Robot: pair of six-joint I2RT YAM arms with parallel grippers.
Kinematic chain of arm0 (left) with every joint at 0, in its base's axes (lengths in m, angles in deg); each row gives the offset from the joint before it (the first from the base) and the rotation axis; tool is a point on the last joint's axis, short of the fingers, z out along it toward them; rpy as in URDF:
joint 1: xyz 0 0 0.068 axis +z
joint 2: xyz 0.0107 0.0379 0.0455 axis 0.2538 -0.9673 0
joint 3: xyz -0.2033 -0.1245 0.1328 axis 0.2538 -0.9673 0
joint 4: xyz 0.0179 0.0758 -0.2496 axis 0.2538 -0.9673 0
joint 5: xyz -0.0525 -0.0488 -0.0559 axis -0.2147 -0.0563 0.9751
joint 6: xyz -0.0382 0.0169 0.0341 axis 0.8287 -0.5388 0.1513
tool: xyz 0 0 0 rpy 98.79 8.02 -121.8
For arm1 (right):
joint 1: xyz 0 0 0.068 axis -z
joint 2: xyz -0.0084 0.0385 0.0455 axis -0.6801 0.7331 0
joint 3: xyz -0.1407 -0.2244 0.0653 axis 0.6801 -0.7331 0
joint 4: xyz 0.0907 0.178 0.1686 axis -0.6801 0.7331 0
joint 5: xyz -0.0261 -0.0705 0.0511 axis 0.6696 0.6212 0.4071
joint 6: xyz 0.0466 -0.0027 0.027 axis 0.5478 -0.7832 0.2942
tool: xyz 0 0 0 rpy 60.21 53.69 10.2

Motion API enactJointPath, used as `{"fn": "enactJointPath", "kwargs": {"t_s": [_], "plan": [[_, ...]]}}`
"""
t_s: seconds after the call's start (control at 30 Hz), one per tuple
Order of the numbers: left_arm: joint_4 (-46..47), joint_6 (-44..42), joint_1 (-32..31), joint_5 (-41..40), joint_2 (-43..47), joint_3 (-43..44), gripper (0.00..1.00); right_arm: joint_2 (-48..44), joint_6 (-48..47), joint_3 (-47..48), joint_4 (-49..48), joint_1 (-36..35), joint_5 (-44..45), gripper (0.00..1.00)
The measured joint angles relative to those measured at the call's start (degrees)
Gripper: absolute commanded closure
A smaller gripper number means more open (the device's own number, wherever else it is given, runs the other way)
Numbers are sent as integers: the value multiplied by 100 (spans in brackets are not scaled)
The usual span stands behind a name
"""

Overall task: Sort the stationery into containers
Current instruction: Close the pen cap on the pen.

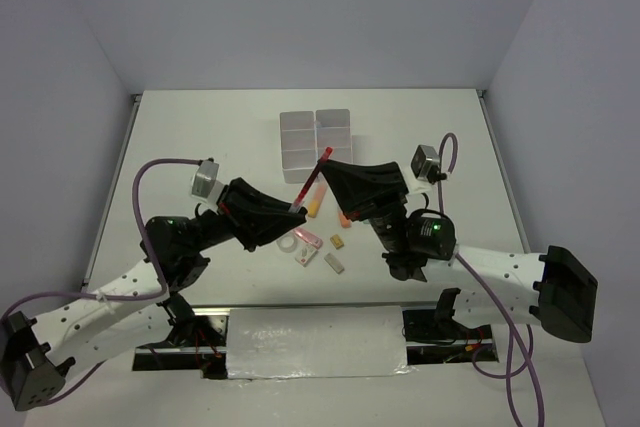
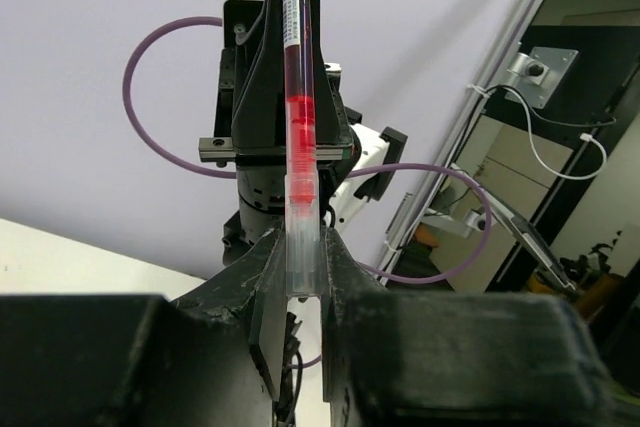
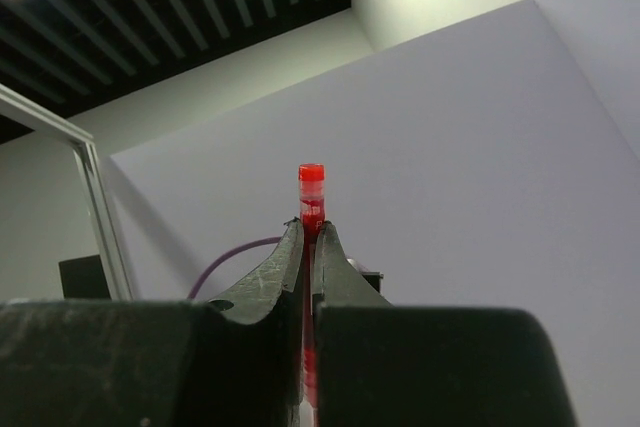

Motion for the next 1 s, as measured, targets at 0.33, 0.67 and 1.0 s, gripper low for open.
{"fn": "enactJointPath", "kwargs": {"t_s": [0.33,0.67,1.0], "plan": [[-758,-522,-26,-98,229,61,100,66,-61,-28,9,0,9,100],[-1569,-1075,-37,-105,487,216,100,-26,-251,-170,11,0,-70,100],[-1681,-1390,-52,-258,516,555,100,57,-433,-304,334,-79,-776,59]]}}
